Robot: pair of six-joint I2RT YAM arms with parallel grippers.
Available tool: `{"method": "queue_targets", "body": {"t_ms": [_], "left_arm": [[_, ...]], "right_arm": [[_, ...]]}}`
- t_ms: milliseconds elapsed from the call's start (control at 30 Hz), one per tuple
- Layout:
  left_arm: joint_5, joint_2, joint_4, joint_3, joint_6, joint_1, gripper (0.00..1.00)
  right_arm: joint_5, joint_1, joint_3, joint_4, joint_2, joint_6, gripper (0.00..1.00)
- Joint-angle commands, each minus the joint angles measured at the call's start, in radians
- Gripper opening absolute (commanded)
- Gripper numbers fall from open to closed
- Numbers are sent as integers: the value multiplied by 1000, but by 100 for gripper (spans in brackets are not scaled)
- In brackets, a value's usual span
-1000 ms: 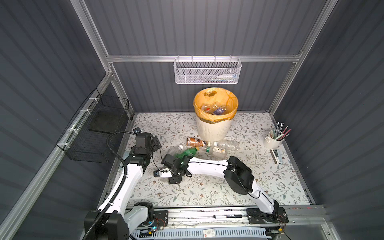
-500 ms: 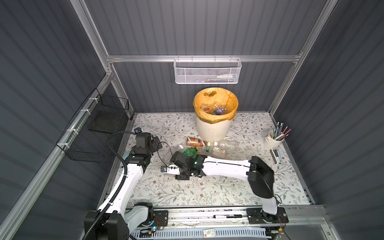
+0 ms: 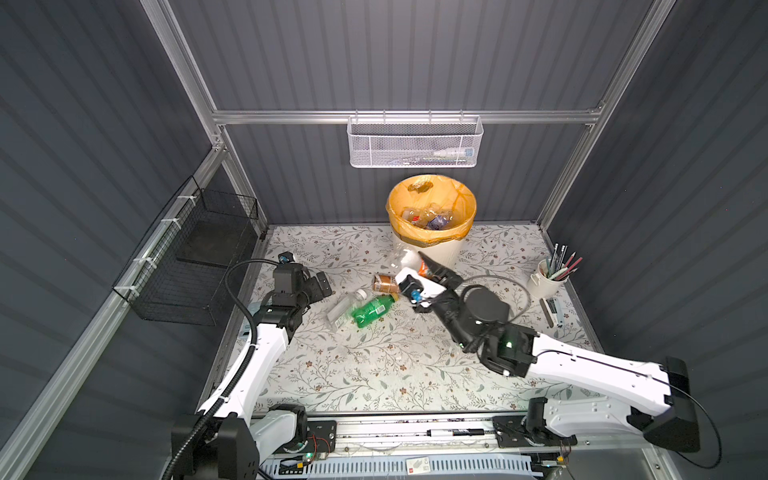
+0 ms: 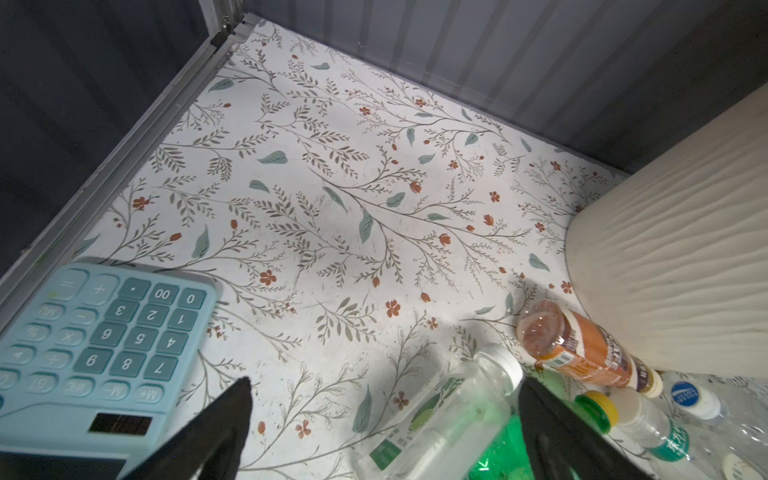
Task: Throw the plastic bottles in the bin
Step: 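Lift the orange-labelled bottle over the bin and open the right gripper, then withdraw the right gripper while the left gripper reaches toward the bottle pile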
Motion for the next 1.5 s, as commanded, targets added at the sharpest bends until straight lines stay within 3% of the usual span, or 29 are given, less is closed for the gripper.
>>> {"method": "queue_targets", "body": {"t_ms": [0, 233, 367, 433, 500, 533, 700, 833, 933, 1200, 1267, 1467], "left_arm": [[74, 17, 35, -9, 15, 6, 100], [129, 41, 61, -8, -11, 5, 100], [140, 50, 64, -10, -13, 1, 100], [140, 51, 64, -16, -13, -3, 100], [137, 45, 56, -20, -7, -7, 100], [131, 40, 52, -21, -3, -10, 100], [80, 12, 42, -29, 33, -43, 100], [15, 7, 40, -19, 74, -117, 100], [-40, 11, 33, -11, 114, -179, 100], [18, 40, -31, 9, 218, -224, 100], [-16, 61, -89, 35, 259, -269, 100], [-155, 145, -189, 105, 330, -453, 100]], "right_arm": [[-34, -70, 1, 218, -22, -61, 48], [-283, -389, 180, 122, 81, 271, 49], [-414, -537, 489, -272, 315, 473, 56], [-432, -590, 712, -562, 469, 555, 63], [-345, -620, 888, -770, 576, 624, 86], [-304, -625, 902, -790, 584, 642, 95], [-254, -632, 635, -519, 388, 687, 99], [-218, -633, 491, -422, 262, 727, 99], [-216, -634, 394, -415, 186, 754, 99], [-239, -646, 63, -484, 30, 831, 99], [-277, -650, -17, -475, -1, 846, 99], [-241, -670, -189, -464, -78, 953, 99]]}}
